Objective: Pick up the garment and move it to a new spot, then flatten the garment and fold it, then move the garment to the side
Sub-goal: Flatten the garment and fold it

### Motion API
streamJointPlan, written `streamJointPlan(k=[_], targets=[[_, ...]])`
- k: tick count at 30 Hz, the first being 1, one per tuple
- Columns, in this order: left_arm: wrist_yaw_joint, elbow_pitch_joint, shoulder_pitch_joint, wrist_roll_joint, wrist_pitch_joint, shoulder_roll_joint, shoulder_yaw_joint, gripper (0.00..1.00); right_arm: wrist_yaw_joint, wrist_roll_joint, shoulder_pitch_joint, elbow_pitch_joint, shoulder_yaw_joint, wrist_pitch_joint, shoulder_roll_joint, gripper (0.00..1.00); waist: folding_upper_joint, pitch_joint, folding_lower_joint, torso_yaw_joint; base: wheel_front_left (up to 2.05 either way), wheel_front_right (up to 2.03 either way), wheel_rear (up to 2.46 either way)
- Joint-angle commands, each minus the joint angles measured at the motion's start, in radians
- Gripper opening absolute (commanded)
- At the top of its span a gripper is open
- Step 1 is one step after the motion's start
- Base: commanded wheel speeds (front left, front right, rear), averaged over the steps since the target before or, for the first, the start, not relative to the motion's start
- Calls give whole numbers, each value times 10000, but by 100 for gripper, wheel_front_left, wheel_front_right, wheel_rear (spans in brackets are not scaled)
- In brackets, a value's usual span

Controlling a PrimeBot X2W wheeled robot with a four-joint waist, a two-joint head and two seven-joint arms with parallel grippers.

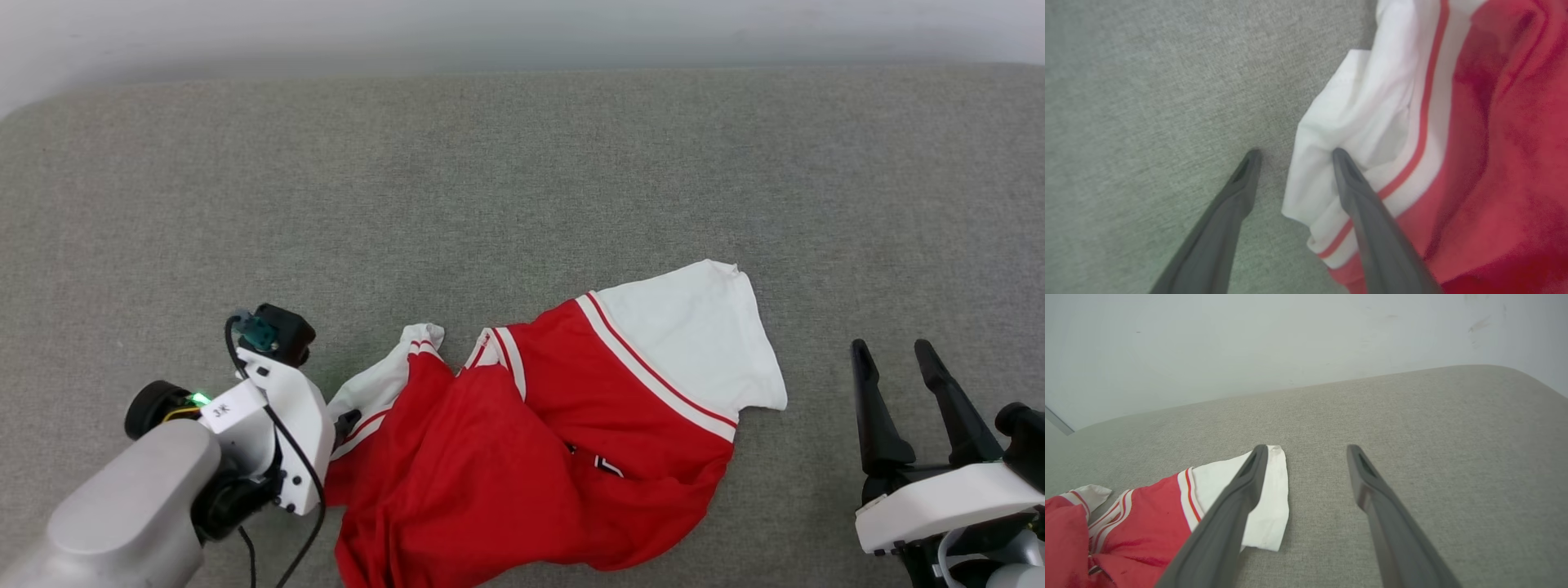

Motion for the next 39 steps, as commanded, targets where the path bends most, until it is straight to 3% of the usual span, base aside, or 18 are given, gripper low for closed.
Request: streamJointPlan(k=[1, 7, 13, 17, 23, 27, 35, 36, 37, 38, 39], targets=[[-246, 200, 629, -173, 517, -387, -583, 0, -7, 45, -157, 63, 20, -61, 13, 100, 0, -6, -1, -7, 0, 0, 0], [-72, 97, -360, 956, -1257, -396, -228, 0, -7, 114, -199, 275, -8, -126, 13, 100, 0, -163, -1, 51, 0, 0, 0], [583, 76, -765, 1745, -3703, -420, 474, 0, -7, 170, -76, 428, -33, -90, 11, 100, 0, -479, -1, 152, 0, 0, 0], [1229, 55, -624, 1688, -5068, -330, 1192, 0, -7, 207, 33, 461, -77, -80, 14, 100, 0, -603, -1, 264, 0, 0, 0], [1854, 304, 769, 668, -5978, -137, 2104, 0, -7, 190, 134, 414, -121, -31, 11, 100, 0, -648, -1, 363, 0, 0, 0], [1854, 793, 2081, -182, -6409, -272, 2472, 0, -7, 161, 118, 381, -148, 1, 13, 100, 0, -609, -1, 385, 0, 0, 0], [1198, 2173, 3365, -1024, -6794, -1048, 2548, 0, -7, 49, 23, 396, -307, 84, 11, 100, 0, -653, -1, 447, 0, 0, 0], [1045, 2318, 3404, -1085, -6834, -1152, 2543, 3, -7, 14, 8, 388, -341, 82, 11, 100, 0, -678, -1, 454, 0, 0, 0], [921, 2470, 3417, -1097, -6857, -1249, 2537, 38, -7, -23, 1, 375, -376, 86, 11, 100, 0, -723, -1, 461, 0, 0, 0], [840, 2568, 3387, -1072, -6922, -1327, 2559, 86, -7, -49, 3, 344, -409, 97, 11, 100, 0, -766, -1, 469, 0, 0, 0], [783, 2644, 3334, -1030, -7003, -1382, 2610, 100, -7, -70, 17, 326, -441, 127, 11, 100, 0, -812, -1, 480, 0, 0, 0]])
